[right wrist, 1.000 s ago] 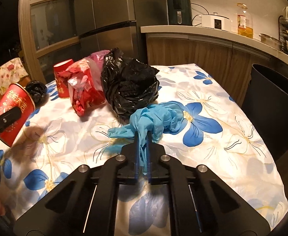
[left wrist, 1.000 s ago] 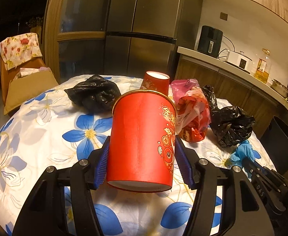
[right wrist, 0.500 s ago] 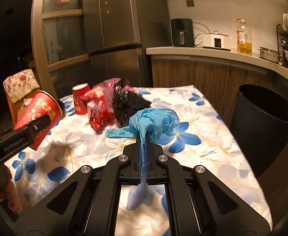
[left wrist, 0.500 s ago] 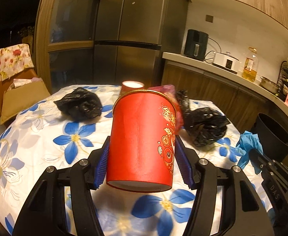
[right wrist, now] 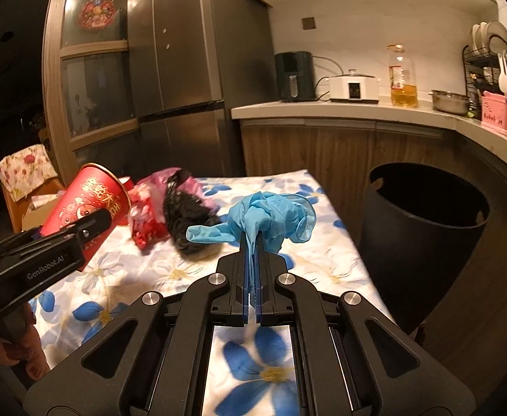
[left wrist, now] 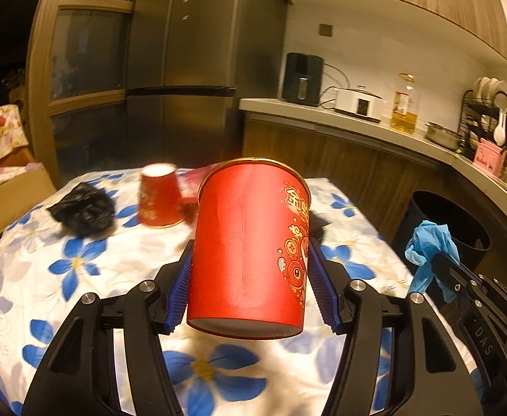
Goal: Collect trash
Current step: 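Lift the red cup and blue glove and carry both over the black bin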
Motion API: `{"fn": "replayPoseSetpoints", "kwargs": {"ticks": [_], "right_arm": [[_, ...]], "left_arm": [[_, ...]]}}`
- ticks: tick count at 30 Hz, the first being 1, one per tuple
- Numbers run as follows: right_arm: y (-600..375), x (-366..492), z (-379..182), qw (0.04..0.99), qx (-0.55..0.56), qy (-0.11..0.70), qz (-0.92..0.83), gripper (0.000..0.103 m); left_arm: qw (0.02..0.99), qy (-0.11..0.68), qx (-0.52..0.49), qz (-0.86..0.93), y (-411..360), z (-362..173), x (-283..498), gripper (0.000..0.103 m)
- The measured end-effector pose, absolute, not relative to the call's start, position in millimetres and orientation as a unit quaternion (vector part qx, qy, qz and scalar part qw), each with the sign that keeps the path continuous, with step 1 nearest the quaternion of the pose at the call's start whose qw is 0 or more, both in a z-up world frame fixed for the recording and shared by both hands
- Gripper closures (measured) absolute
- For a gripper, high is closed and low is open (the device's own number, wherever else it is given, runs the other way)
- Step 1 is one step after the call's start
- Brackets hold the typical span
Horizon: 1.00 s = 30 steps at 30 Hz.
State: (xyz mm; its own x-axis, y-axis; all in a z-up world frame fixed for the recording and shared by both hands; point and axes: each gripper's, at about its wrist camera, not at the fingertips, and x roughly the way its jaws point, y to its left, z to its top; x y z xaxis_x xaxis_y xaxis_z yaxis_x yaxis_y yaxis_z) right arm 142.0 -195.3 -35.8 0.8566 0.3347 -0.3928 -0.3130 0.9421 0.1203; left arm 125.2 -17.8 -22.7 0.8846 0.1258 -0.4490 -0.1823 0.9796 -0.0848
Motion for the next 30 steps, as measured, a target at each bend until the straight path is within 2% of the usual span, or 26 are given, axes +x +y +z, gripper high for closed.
{"fn": "replayPoseSetpoints", "kwargs": {"ticks": [30], "right_arm": [[-300.6, 173.4, -4.1, 0.985, 0.045, 0.154, 0.071, 0.101]], "left_arm": [[0.975, 0.216, -0.014, -0.046, -144.8, -2.1, 197.1, 0.044]]}}
